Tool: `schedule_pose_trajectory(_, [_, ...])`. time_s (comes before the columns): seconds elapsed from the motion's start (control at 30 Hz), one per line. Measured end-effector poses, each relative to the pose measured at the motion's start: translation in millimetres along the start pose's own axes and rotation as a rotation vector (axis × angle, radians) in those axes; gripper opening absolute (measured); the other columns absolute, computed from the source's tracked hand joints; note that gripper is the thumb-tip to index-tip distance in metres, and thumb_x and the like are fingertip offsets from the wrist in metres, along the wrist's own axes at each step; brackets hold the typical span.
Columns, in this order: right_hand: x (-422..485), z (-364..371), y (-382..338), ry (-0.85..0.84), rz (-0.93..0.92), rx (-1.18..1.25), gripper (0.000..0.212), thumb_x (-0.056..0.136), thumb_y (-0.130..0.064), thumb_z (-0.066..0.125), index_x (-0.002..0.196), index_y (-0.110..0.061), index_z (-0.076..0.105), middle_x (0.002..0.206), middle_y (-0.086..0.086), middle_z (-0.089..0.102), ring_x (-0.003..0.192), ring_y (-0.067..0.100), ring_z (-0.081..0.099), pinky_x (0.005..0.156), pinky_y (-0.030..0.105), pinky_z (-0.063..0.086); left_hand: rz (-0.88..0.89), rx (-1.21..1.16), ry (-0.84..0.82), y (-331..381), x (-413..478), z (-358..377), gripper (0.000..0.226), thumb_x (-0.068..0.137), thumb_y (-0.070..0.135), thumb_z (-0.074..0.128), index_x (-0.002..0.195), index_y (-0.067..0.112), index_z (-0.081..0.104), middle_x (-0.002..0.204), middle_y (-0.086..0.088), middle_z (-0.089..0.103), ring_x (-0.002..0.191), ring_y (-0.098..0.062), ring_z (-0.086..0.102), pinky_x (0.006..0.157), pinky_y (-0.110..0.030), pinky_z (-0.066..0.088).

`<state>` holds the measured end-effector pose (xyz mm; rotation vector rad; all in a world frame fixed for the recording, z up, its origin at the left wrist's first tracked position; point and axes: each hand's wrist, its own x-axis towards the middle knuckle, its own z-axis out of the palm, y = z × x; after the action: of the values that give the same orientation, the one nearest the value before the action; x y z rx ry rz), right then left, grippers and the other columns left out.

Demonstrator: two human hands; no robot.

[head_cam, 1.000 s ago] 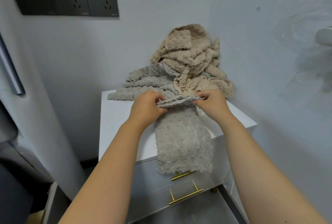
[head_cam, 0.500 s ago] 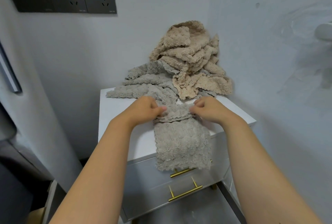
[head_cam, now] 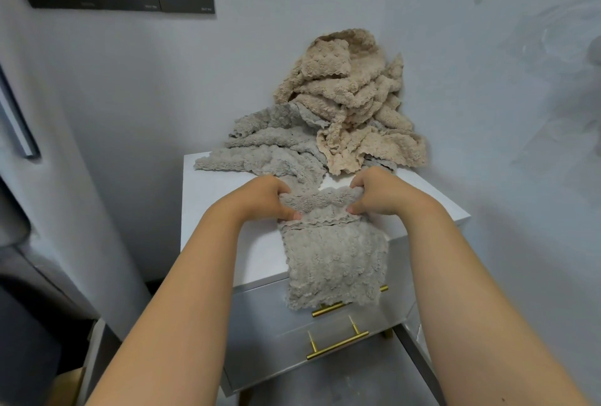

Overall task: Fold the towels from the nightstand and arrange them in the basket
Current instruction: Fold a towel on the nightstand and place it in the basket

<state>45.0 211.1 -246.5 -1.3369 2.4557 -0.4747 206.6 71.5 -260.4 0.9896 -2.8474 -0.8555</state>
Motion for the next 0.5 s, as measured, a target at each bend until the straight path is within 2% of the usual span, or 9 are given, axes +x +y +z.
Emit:
schedule_pose_trajectory(0.03, [-0.1,-0.8,-1.3,0.022,0.006,-0.004,0.055,0.079,-0.019,0.077,0.128,-0.003,0.056,0.118,0.012,0.062,0.102,0.027,0.058,0.083,0.031,0.046,0.01,-0.021,0.023,-0.6,1.4,-0.2,0.044,0.078,0.033,0.076,0.113,0.01,0.063,0.105,-0.009,0.062,0.098,-0.025,0.057,0.078,-0.028,0.041])
schedule_pose_trajectory(0.07, [-0.2,-1.1,-2.6,0.052,0.004,-0.005,0.052,0.078,-0.019,0.078,0.123,-0.002,0.059,0.116,0.015,0.063,0.101,0.029,0.059,0.083,0.034,0.048,0.016,-0.029,0.072,0.0,1.4,-0.1,0.027,0.077,0.031,0.078,0.09,0.011,0.063,0.083,-0.006,0.059,0.079,-0.023,0.054,0.064,-0.028,0.037])
schedule_pose_trajectory(0.1, [0.7,-1.1,-3.4,0.091,0.0,0.0,0.05,0.077,-0.02,0.078,0.121,-0.002,0.061,0.109,0.015,0.064,0.097,0.03,0.06,0.079,0.034,0.048,0.007,-0.04,0.133,0.2,3.2,0.6,0.028,0.077,0.029,0.078,0.073,0.013,0.056,0.069,-0.002,0.052,0.067,-0.02,0.049,0.056,-0.027,0.032])
schedule_pose_trajectory(0.13, [2.2,-0.6,-3.9,0.138,-0.006,0.019,0.048,0.076,-0.019,0.079,0.119,-0.003,0.062,0.103,0.012,0.064,0.091,0.028,0.058,0.074,0.032,0.045,-0.003,-0.037,0.208,1.4,3.5,1.1,0.032,0.076,0.027,0.078,0.066,0.014,0.051,0.064,0.0,0.049,0.064,-0.019,0.047,0.054,-0.027,0.03])
schedule_pose_trajectory(0.17, [3.5,0.4,-4.5,0.199,-0.015,0.051,0.045,0.077,-0.018,0.078,0.117,-0.005,0.064,0.099,0.008,0.062,0.088,0.023,0.055,0.072,0.028,0.041,-0.012,-0.028,0.301,2.1,5.3,2.3,0.03,0.076,0.027,0.078,0.067,0.015,0.051,0.066,0.001,0.05,0.067,-0.02,0.049,0.056,-0.027,0.033])
schedule_pose_trajectory(0.23, [5.9,3.7,-5.6,0.341,-0.046,0.138,0.03,0.078,-0.011,0.074,0.107,-0.011,0.067,0.097,0.003,0.06,0.086,0.02,0.053,0.071,0.026,0.037,-0.005,0.01,0.506,6.3,6.2,4.2,0.015,0.079,0.024,0.073,0.084,0.017,0.06,0.081,0.001,0.056,0.081,-0.023,0.053,0.062,-0.028,0.038])
schedule_pose_trajectory(0.33, [5.6,9.0,-9.4,0.491,-0.075,0.235,0.026,0.082,-0.004,0.065,0.106,-0.014,0.067,0.092,0.003,0.059,0.078,0.019,0.053,0.067,0.026,0.037,0.041,0.054,0.693,8.8,6.0,6.8,0.02,0.083,0.016,0.063,0.103,0.018,0.061,0.101,0.0,0.057,0.096,-0.024,0.052,0.065,-0.03,0.035])
schedule_pose_trajectory(0.4, [5.3,13.3,-9.0,0.519,-0.083,0.235,0.029,0.083,-0.002,0.062,0.11,-0.013,0.067,0.092,0.001,0.058,0.077,0.018,0.053,0.069,0.027,0.039,0.066,0.082,0.719,5.9,7.8,8.9,0.027,0.083,0.013,0.062,0.109,0.016,0.059,0.108,-0.001,0.056,0.103,-0.023,0.05,0.067,-0.03,0.034])
schedule_pose_trajectory(0.5, [7.2,17.0,-4.3,0.491,-0.095,0.198,0.029,0.08,0.0,0.06,0.104,-0.015,0.066,0.093,0.0,0.06,0.082,0.019,0.055,0.069,0.028,0.042,0.113,0.119,0.646,-0.5,11.5,11.8,0.028,0.082,0.011,0.065,0.109,0.016,0.059,0.11,-0.001,0.057,0.106,-0.022,0.047,0.072,-0.029,0.036])
